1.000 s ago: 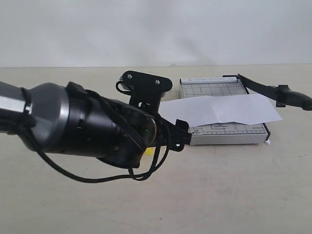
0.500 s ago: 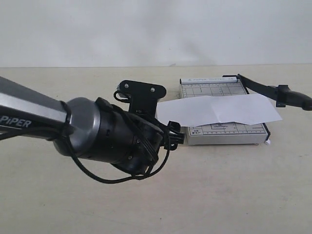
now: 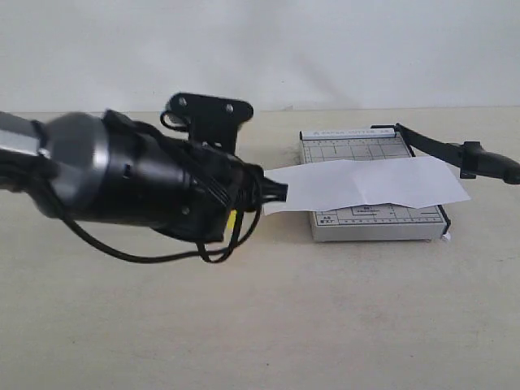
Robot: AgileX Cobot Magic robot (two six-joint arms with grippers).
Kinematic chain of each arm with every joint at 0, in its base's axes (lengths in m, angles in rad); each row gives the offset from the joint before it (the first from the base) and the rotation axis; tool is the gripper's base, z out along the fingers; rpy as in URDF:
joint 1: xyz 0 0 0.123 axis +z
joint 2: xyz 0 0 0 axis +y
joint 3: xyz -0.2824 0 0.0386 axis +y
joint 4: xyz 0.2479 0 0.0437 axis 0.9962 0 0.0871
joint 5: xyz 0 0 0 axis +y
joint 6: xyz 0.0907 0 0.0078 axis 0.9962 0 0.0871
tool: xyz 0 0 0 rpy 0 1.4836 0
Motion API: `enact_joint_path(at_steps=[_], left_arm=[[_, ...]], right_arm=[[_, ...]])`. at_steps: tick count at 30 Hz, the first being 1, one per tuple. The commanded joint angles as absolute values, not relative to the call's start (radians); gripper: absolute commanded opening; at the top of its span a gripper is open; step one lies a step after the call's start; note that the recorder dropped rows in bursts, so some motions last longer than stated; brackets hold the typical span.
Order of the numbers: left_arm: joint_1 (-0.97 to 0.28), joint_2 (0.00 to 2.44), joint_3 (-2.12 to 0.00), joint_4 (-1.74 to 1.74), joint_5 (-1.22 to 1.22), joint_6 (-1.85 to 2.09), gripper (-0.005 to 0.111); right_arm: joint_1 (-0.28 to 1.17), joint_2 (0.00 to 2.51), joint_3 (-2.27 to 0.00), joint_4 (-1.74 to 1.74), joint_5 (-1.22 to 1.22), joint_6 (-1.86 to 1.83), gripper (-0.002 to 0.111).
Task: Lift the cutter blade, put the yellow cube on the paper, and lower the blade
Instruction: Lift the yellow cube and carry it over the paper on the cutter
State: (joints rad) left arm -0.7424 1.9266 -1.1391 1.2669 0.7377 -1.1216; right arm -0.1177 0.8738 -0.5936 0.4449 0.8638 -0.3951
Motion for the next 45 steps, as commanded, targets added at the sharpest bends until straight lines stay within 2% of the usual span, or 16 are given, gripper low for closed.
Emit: enact_joint_path(at_steps=[1,4,6,19,26,45], left_arm=[[-0.744,1.759,-1.144,1.289,0.543,-1.256,0.004],[-0.744,1.792,-1.149,1.379,0.413,-1.473,0.004],[-0.752,1.832,-1.183,1.353,0.388,-1.473,0.004],[-0.804,2.121,-1.523,1.475,0.446,-1.473,0.004],[-0.804,2.186,-1.565,1.636,0.471,-1.473,0.004],[-0.804,2.247,-1.618,1.645,0.551,-1.385,0.004]], right_arm=[[-0.119,0.87,-0.591,0.447,0.836,-0.414,0.001],[-0.119,0.87,-0.591,0.447,0.819,-0.419,0.001],[-0.119,0.87,-0.591,0.447,0.811,-0.419,0.001],[-0.119,0.87,-0.591,0.447,0.839,-0.419,0.001],[-0.119,0.87,-0.591,0.451,0.848,-0.419,0.001],[-0.119,0.87,-0.591,0.463,0.87,-0.419,0.001]])
